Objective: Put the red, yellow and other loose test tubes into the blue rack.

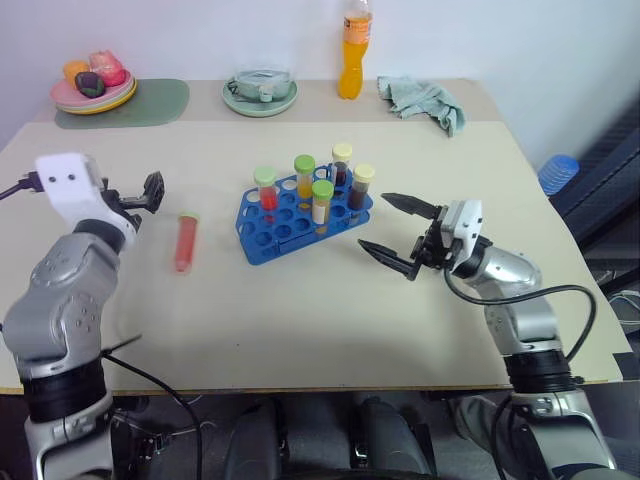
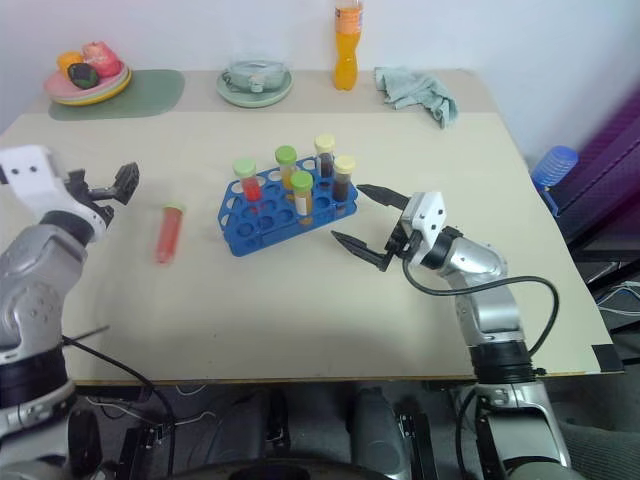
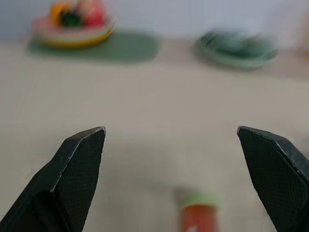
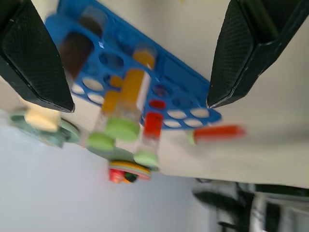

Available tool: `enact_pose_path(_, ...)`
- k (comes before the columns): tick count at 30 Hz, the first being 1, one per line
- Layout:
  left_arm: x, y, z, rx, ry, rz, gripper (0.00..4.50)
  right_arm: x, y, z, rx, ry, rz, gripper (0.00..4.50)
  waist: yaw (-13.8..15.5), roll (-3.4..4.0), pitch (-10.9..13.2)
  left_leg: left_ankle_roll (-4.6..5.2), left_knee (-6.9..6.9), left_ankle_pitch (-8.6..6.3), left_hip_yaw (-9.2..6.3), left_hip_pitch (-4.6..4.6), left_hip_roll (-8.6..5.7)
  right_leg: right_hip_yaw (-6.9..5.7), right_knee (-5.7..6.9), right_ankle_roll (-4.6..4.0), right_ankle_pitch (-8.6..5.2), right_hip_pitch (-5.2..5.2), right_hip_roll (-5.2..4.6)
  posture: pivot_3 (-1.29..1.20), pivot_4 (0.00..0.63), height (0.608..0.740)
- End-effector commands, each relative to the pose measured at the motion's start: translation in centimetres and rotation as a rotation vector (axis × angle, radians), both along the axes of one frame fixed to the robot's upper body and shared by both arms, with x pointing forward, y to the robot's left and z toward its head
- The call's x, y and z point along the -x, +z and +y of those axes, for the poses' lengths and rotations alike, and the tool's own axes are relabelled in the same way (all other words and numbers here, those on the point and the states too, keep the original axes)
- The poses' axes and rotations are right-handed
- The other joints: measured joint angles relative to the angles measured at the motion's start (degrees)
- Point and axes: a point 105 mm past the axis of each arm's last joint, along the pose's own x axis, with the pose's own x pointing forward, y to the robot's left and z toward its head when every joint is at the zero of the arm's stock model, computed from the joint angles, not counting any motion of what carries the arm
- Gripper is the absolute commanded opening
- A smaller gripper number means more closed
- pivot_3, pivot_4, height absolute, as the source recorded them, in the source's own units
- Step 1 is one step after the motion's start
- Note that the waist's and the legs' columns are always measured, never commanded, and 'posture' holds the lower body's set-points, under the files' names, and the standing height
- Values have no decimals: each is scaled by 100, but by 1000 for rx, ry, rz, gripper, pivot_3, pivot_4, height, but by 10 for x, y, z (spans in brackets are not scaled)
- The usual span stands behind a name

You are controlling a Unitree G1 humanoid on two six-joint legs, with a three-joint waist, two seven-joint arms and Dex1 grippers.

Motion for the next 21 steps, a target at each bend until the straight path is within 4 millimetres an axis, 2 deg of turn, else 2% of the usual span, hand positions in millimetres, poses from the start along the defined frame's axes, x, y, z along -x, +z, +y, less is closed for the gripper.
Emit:
enact_pose_path(1, 0, 1, 5, 71, 12, 123, 4500, 8, 25, 4, 3, 51, -16, 4477, -1, -1, 0, 1, 0, -1, 0, 0, 0, 0, -2, 0, 0, 0, 0, 0, 150, 740)
enact_pose_path(7, -11, 10, -5, 120, -30, 221, 4500, 17, 43, 4, 78, 127, 79, 4477, 12, -4, 2, 1, 2, -1, 0, -1, 0, -1, -1, 1, 0, -2, 1, 0, 150, 740)
enact_pose_path(13, -30, 1, -12, 172, -29, 366, 4500, 18, 58, 4, 121, 163, 107, 4477, 54, -7, 4, 1, 3, -1, 3, -2, -2, -1, -2, 1, 0, -3, 2, 0, 150, 740)
enact_pose_path(16, -40, -10, -19, 210, -33, 465, 4500, 20, 60, 2, 140, 173, 115, 4477, 132, -10, 5, 1, 2, -1, 6, -2, -2, -1, -3, 1, 0, -5, 2, 0, 150, 740)
enact_pose_path(21, -51, -14, -29, 244, -39, 567, 4500, 18, 63, -3, 159, 146, 89, 4477, 158, -35, 20, 5, 8, -3, 21, -14, -4, -3, -8, 1, 0, -10, 2, 0, 150, 740)
